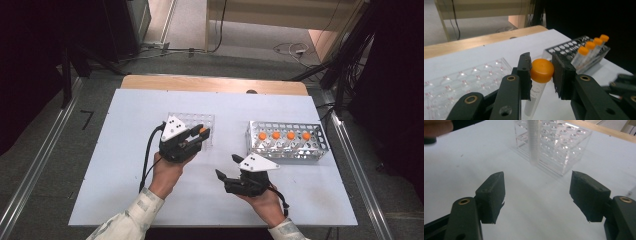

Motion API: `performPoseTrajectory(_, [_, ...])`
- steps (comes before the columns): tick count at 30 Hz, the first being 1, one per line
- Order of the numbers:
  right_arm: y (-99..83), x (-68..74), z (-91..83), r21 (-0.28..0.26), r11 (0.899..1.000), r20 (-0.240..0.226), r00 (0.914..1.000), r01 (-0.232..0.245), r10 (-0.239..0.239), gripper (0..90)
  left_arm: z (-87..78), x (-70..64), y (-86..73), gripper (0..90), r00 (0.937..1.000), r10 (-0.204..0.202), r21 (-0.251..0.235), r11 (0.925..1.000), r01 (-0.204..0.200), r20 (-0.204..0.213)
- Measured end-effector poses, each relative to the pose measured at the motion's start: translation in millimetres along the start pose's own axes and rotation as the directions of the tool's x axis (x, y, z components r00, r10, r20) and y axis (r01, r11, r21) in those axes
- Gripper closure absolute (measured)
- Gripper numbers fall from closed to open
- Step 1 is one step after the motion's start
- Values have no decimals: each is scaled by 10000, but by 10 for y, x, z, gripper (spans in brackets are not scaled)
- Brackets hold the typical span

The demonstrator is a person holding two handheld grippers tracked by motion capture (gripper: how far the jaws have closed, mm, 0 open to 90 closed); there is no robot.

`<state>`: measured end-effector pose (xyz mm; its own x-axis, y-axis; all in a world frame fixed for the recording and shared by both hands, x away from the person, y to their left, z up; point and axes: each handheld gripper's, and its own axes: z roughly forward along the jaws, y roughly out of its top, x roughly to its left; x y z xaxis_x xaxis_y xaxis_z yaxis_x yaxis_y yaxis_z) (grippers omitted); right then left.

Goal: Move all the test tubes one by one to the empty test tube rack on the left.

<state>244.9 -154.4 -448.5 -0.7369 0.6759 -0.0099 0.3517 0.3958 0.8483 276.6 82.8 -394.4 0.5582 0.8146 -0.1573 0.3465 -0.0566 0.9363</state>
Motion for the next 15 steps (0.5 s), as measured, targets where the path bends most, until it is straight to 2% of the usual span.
performPoseTrajectory(3, [-68,-42,-51,32,9999,68,9999,-129,129,273,58,50,103,694,9998,36,-118,9999,-38,-192])
performPoseTrajectory(7, [-253,-141,-168,236,9987,235,9987,-449,444,273,177,131,183,693,9984,4,-106,9999,-10,-559])
performPoseTrajectory(15, [-354,-235,-297,125,9973,402,9967,-717,712,273,323,219,235,693,9954,-66,-222,9997,45,-959])
